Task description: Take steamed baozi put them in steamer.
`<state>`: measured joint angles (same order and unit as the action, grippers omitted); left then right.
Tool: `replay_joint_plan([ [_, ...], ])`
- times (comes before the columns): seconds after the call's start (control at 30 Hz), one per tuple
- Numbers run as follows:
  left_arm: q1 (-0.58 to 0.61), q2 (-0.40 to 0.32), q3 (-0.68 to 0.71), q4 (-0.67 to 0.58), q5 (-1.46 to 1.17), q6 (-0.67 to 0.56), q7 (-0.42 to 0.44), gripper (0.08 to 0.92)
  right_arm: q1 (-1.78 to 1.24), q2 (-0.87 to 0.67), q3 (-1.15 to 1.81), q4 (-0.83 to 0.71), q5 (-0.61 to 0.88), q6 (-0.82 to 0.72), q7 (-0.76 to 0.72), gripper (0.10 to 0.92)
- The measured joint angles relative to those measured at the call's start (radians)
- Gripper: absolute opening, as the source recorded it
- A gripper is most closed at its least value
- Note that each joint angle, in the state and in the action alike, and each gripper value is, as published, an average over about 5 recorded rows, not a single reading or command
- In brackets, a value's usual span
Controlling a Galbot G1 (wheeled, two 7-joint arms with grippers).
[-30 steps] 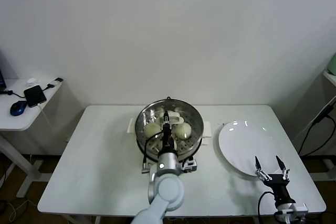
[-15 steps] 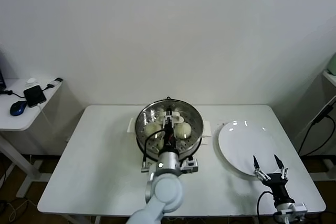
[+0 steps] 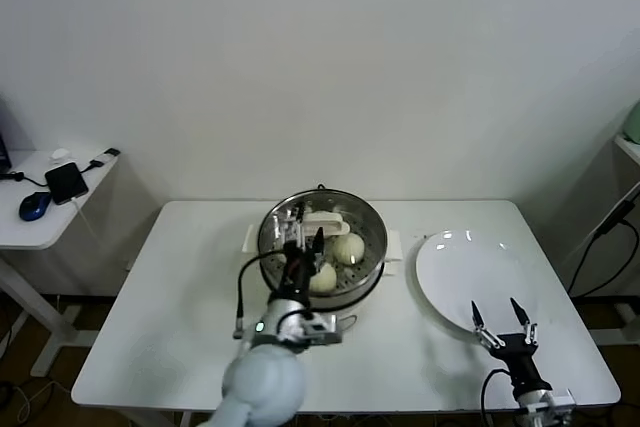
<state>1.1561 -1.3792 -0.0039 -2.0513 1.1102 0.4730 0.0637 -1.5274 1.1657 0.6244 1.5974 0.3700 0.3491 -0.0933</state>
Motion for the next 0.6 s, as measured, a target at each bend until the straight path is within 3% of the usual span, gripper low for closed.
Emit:
replay_joint_plan([
  [0.27, 0.076, 0.055, -0.278, -0.061, -0.527, -0.187, -0.104, 0.823, -0.009, -0.014, -0.008, 0.029, 0.018, 0.019, 0.001, 0.823],
  [0.6, 0.233, 0.104, -0.508, 0.048, -1.100, -0.407, -0.117, 0.823, 0.002, -0.011, -0.020, 0.030, 0.026, 0.025, 0.010, 0.823],
])
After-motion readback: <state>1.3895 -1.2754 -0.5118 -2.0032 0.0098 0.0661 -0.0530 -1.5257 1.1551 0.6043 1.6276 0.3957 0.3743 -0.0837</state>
